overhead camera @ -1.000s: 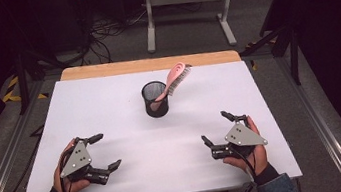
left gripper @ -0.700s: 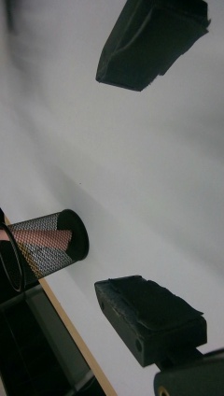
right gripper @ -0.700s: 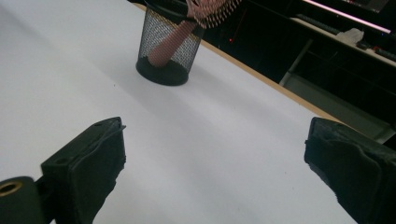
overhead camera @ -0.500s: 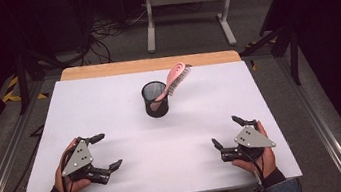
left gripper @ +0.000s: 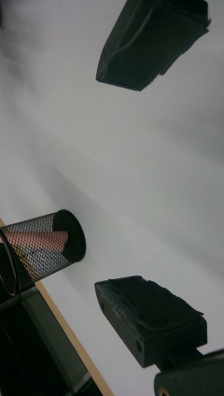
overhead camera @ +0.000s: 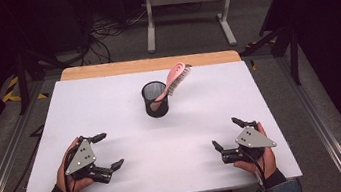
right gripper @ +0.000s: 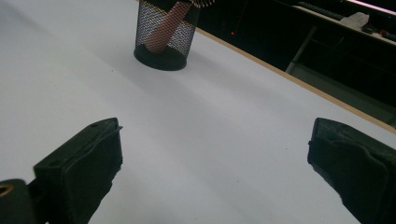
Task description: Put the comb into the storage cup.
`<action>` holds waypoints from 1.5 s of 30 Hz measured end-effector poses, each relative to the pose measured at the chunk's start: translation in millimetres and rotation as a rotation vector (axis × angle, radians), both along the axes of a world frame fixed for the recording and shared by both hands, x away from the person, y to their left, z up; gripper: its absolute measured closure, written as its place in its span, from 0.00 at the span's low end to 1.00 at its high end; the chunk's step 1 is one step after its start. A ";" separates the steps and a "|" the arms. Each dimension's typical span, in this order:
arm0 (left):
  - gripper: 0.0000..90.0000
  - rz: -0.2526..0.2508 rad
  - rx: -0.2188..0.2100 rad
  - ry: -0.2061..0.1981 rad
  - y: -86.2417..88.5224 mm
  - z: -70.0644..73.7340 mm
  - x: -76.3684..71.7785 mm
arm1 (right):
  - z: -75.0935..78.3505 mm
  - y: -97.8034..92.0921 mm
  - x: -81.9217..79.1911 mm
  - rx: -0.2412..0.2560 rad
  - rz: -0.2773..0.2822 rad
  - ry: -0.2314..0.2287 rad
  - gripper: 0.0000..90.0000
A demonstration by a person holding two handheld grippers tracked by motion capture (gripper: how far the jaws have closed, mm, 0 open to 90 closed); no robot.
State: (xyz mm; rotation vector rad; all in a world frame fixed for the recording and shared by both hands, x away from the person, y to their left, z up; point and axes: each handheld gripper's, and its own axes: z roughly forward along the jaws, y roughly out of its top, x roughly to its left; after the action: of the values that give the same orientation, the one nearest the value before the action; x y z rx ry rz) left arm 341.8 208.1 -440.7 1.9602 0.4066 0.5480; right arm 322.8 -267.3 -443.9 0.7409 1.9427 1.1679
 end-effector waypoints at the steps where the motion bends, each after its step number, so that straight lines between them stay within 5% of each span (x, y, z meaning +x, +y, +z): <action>1: 0.04 -0.001 -0.003 0.000 -0.1 0.1 0.0 | 0.3 0.3 -0.4 0.003 0.000 -0.001 0.04; 45: 0.04 0.006 0.002 0.003 0.4 -0.3 2.4 | 1.2 4.6 -0.7 0.000 -0.013 -0.022 0.05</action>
State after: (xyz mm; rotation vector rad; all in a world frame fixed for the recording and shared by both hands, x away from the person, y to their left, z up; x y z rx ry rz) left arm 344.2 208.5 -441.0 1.9630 0.4139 0.5488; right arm 322.1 -262.7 -442.7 0.7367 1.9175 1.1643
